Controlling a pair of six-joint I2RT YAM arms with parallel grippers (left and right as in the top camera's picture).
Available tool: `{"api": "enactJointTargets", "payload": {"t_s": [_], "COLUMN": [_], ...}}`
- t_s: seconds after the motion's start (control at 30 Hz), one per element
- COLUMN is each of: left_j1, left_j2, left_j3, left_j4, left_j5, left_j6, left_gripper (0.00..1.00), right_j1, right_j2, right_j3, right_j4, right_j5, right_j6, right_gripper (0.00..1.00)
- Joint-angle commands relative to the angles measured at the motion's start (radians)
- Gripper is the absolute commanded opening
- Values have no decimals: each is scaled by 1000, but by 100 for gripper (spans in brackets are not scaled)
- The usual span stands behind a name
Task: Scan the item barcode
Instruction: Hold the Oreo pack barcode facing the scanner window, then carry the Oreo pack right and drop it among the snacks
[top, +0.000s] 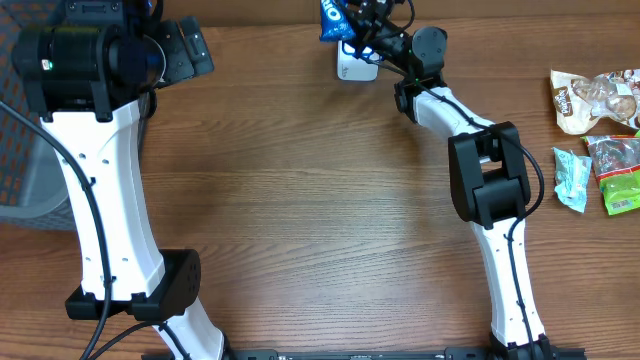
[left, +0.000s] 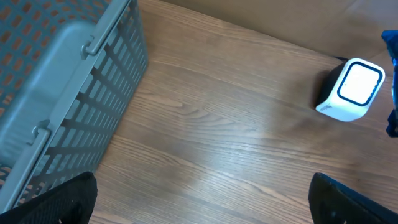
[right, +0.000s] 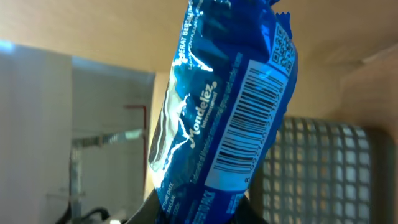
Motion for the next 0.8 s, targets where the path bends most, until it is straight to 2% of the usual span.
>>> {"api": "enactJointTargets", "payload": {"t_s": [0.0,0.13,0.4,0.47,0.57,0.63,0.7,0.73,0.77], "left_j1": [2,2,2,2,2,2,2,2,2], "left_j2": [-4,-4,-4,-4,-4,-4,-4,-4,-4], "left_j3": [0,0,0,0,0,0,0,0,0], "left_j4": [-2,-2,-2,-2,-2,-2,-2,-2,-2], "left_j5": [-13,-13,-13,-13,-13,-13,-13,-13,-13], "left_j6": [8,8,8,8,8,8,8,8,8], "left_gripper": [100,100,100,100,100,100,100,100,100], "right_j1": [-34,-67,-160,-191,-243,-286,-318,-333,-338], "right_j2": [-76,-132,-287,-330,-398,-449,-496,-530,-554], "right_j3": [16,16,16,16,16,16,16,16,16], "right_j4": [10,-106,-510,-628,-895,-1168,-1447,-1627,-1735], "right_j5": [-140,-279,-483,-525,-571,-507,-302,-64,143], "right_j6": [-69,-219,-686,-856,-1133,-1365,-1552,-1674,-1731], "right_gripper": [4,4,4,4,4,4,4,4,4]}}
